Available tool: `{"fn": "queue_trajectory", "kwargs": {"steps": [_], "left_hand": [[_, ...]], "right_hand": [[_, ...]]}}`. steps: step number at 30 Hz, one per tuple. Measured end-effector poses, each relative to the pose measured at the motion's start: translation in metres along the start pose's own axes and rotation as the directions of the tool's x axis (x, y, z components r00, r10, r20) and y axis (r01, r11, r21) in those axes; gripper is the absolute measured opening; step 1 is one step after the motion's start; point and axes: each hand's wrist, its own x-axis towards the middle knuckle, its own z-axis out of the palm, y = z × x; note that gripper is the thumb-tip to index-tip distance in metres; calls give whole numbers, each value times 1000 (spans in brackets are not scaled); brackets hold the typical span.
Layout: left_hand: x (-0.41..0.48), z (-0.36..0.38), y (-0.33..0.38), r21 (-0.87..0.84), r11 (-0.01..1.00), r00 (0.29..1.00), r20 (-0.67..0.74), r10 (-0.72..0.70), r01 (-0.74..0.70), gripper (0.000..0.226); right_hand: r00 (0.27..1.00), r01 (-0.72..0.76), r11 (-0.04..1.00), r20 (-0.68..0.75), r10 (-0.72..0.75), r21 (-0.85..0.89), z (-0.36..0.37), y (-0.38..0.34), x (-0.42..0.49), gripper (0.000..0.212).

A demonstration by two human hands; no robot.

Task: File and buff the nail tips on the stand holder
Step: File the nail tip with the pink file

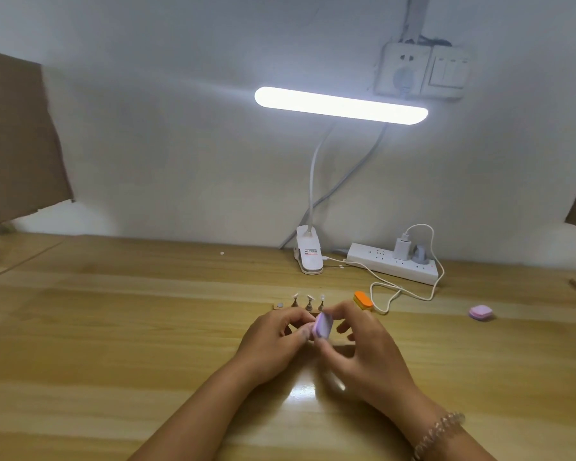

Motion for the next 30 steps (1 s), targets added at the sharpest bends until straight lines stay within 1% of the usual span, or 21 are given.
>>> {"fn": "queue_trajectory", "kwargs": {"steps": [1, 2, 5, 6, 7, 9, 10, 11, 12, 14, 15, 16, 18, 19, 22, 23, 26, 28, 30], "left_hand": [[0, 0, 0, -2, 1000, 1000, -4, -4, 4, 18], [0, 1, 0, -10, 1000, 1000, -4, -6, 6, 18], [-2, 0, 3, -74, 997, 1000, -7, -10, 10, 22], [-2, 0, 4, -104, 994, 1000, -22, -23, 21, 21], [-1, 0, 5, -130, 991, 999, -42, -35, 30, 20], [0, 1, 7, -167, 985, 996, -77, -43, 30, 18], [0, 1, 7, -184, 983, 996, -84, -42, 26, 17], [0, 1, 7, -193, 981, 996, -83, -43, 26, 16], [0, 1, 6, -192, 981, 996, -78, -45, 29, 15], [0, 0, 4, -180, 983, 997, -65, -50, 37, 16], [0, 0, 4, -177, 983, 997, -63, -51, 39, 18], [0, 0, 3, -175, 984, 996, -66, -53, 41, 20], [0, 0, 4, -172, 984, 996, -74, -52, 39, 18], [0, 0, 4, -169, 985, 996, -72, -48, 35, 18], [0, 0, 2, -162, 986, 997, -60, -44, 34, 24], [-1, 0, 3, -161, 986, 997, -61, -46, 35, 26], [-1, 0, 4, -146, 989, 997, -69, -45, 35, 29], [-2, 0, 4, -153, 988, 997, -65, -49, 38, 27], [-1, -1, 4, -175, 983, 996, -62, -69, 57, 23]], "right_hand": [[999, -33, 999, -25, 32, -9, -1, 2, 1, 26], [999, -34, 999, -43, 32, -28, -1, 3, 1, 25], [997, 72, 995, -6, -73, -74, -1, -4, -3, 28], [997, 70, 995, -19, -71, -67, 0, -4, -2, 28], [998, 29, 998, -60, -32, -52, -1, -1, 0, 26], [981, -107, 994, -160, 107, 7, -4, 7, 4, 26], [971, -146, 989, -186, 149, 28, -5, 10, 5, 28], [972, -141, 990, -188, 144, 29, -5, 10, 4, 29], [981, -103, 995, -166, 105, 18, -4, 7, 2, 29], [997, 7, 1000, -75, -7, -3, -1, -3, -3, 30], [999, 36, 999, -37, -36, -7, 0, -6, -3, 30], [999, 30, 1000, -25, -31, -7, 0, -6, -1, 29], [998, -31, 999, -55, 30, -17, -1, -1, 2, 24], [997, -37, 999, -68, 36, -25, -2, 0, 3, 22], [998, 53, 998, -33, -53, -20, -1, -6, -2, 22], [998, 51, 999, -23, -51, -7, -1, -7, -2, 23], [998, -27, 999, -56, 25, -36, -2, -1, 2, 22], [998, 12, 997, -54, -16, -75, -2, -2, 1, 21], [998, 61, 996, -28, -63, -63, 0, -7, -2, 24]]}}
